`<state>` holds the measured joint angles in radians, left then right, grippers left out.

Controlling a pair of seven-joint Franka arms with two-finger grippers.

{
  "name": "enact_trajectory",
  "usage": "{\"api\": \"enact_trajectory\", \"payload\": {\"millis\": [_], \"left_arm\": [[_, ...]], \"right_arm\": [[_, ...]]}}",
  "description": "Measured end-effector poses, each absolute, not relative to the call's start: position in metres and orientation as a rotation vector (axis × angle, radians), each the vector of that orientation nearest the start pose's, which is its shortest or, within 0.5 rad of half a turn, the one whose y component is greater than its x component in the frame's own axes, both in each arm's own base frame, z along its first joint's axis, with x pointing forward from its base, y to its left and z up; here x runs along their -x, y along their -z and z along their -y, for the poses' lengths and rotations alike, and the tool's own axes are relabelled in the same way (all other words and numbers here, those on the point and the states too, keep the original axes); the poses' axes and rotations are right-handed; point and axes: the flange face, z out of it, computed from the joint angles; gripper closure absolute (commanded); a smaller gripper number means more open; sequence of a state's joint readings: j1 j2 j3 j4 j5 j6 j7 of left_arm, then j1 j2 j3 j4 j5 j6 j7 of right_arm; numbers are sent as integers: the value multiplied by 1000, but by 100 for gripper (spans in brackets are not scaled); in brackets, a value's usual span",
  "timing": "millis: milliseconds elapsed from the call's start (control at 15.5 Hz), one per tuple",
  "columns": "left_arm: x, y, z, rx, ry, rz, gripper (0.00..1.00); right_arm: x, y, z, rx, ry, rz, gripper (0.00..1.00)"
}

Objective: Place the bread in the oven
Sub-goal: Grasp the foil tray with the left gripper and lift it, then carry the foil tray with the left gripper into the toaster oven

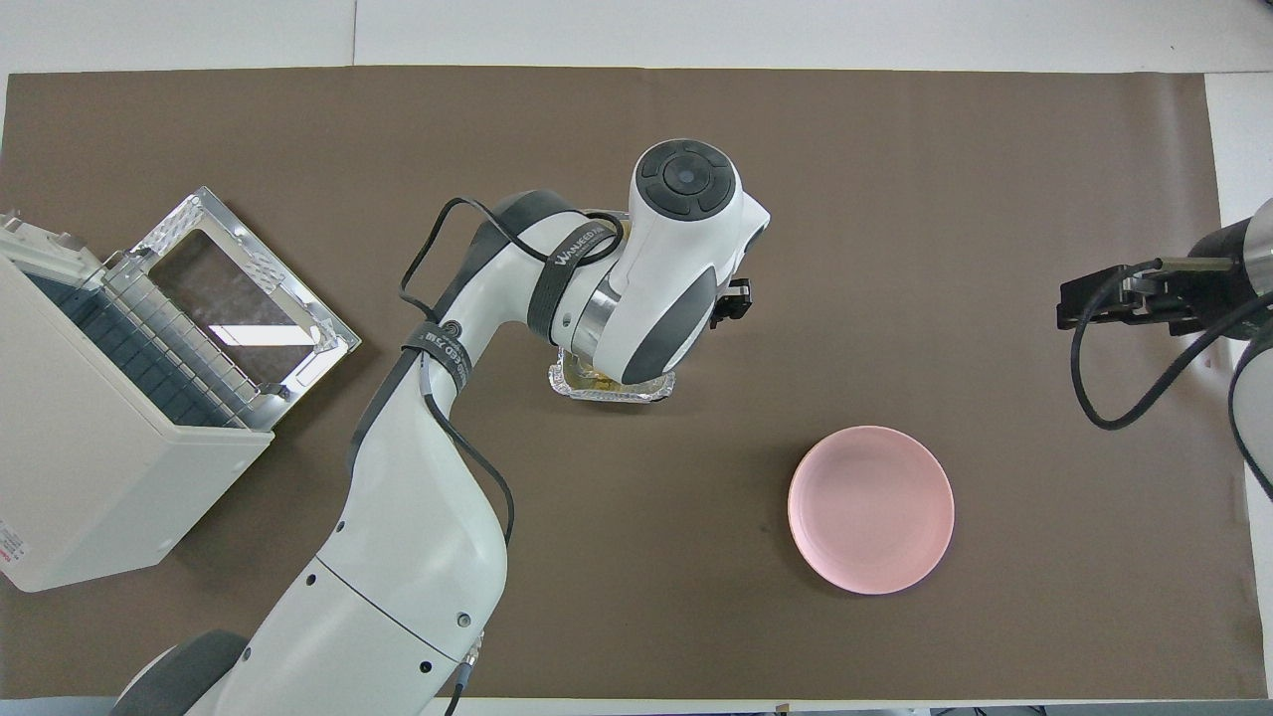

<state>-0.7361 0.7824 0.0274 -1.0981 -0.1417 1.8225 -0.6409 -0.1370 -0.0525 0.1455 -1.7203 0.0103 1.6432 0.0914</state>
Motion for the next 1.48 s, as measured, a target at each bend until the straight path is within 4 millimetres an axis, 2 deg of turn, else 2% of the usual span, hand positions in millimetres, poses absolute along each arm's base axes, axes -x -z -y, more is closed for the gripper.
{"api": "enact_trajectory", "payload": {"millis": [194,258,323,387,516,968,1161,1290,1484], "left_arm": [[-561,-338,502,3187,-188,-48,40],[-561,-333,501,3186,-186,-43,43],[-561,-329,500,3185,-187,-41,51],[-560,-326,500,3182,-191,-40,65],[-559,-325,500,3182,-192,-42,100],[-559,-327,500,3178,-192,48,100],[-558,-341,492,3147,-229,89,100],[-567,-367,468,3105,-234,151,100],[-597,-398,402,3004,-224,364,100]], "right_arm": [[-541,-588,-7,3137,-40,-132,0],[-541,-588,-7,3137,-40,-132,0],[-541,-588,-7,3137,-40,-132,0],[-541,-588,-7,3137,-40,-132,0],[-541,-588,-7,3137,-40,-132,0],[-541,-588,-7,3137,-40,-132,0],[-541,-588,-7,3137,-40,-132,0],[-541,-588,-7,3137,-40,-132,0],[-541,-588,-7,3137,-40,-132,0]]}}
